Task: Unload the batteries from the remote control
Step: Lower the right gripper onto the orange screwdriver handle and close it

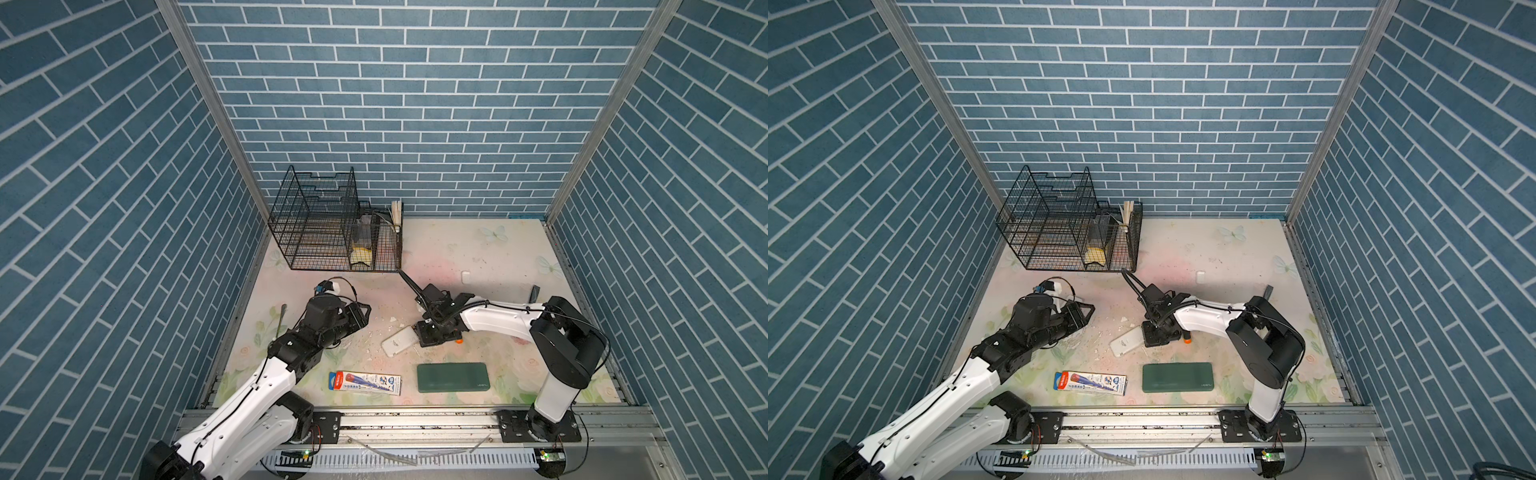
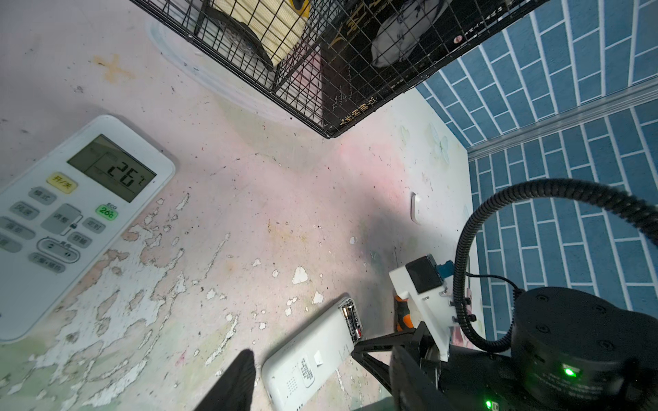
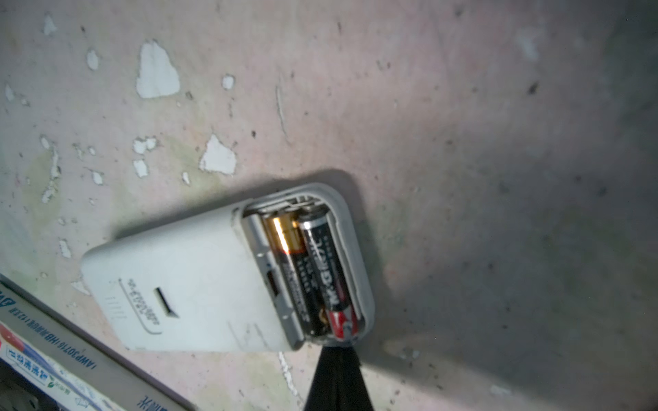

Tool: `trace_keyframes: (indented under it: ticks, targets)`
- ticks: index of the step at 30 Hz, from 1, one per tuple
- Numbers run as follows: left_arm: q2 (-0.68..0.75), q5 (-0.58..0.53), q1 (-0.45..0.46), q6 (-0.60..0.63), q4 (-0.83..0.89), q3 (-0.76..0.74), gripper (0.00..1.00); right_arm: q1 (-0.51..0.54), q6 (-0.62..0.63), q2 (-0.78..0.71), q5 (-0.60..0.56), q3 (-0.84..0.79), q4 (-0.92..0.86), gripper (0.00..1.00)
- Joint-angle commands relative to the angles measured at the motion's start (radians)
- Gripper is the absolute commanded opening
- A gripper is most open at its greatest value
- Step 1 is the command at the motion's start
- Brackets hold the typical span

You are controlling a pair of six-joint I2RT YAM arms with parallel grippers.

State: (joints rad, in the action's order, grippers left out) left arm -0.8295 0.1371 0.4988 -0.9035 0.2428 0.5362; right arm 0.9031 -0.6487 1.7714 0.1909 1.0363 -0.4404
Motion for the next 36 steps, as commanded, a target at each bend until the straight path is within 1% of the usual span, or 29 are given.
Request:
trace_keyframes:
  ticks: [1, 7, 12, 14, 15, 17, 19, 22, 26, 30, 31, 36]
  targets:
    - [0.005, 0.010, -0.011, 0.009, 0.010, -0.019, 0.62, 0.002, 0.003, 0.036, 0.005, 0.041, -0.004, 0.00]
    - [-0.006, 0.022, -0.017, 0.000, -0.012, -0.032, 0.62, 0.001, 0.004, 0.038, 0.002, 0.053, -0.004, 0.00]
    - [-0.010, 0.024, -0.020, 0.003, -0.024, -0.025, 0.62, -0.002, 0.002, -0.043, -0.056, 0.037, -0.065, 0.00]
    - [-0.019, 0.025, -0.023, 0.012, -0.026, -0.013, 0.62, -0.007, 0.010, -0.088, -0.079, 0.035, -0.106, 0.05]
    - [-0.029, 0.030, -0.024, 0.018, -0.026, -0.003, 0.62, -0.012, 0.015, -0.119, -0.094, 0.035, -0.131, 0.11]
    - [-0.050, 0.034, -0.025, 0.032, -0.027, 0.020, 0.62, -0.022, 0.026, -0.162, -0.097, 0.033, -0.166, 0.18]
    - [-0.071, 0.035, -0.026, 0.046, -0.028, 0.047, 0.62, -0.040, 0.039, -0.210, -0.133, 0.029, -0.209, 0.30]
    - [-0.094, 0.037, -0.026, 0.062, -0.036, 0.077, 0.62, -0.086, 0.049, -0.272, -0.150, 0.000, -0.245, 0.40]
    - [-0.125, 0.041, -0.026, 0.077, -0.051, 0.113, 0.62, -0.169, 0.069, -0.328, -0.124, -0.064, -0.251, 0.47]
    - [-0.162, 0.046, -0.028, 0.095, -0.058, 0.150, 0.62, -0.236, 0.100, -0.350, -0.110, -0.113, -0.231, 0.51]
    - [-0.172, 0.046, -0.028, 0.101, -0.058, 0.158, 0.62, -0.246, 0.109, -0.349, -0.075, -0.122, -0.221, 0.52]
    - [-0.220, 0.063, -0.035, 0.099, -0.091, 0.158, 0.62, -0.262, 0.142, -0.303, -0.047, -0.134, -0.199, 0.54]
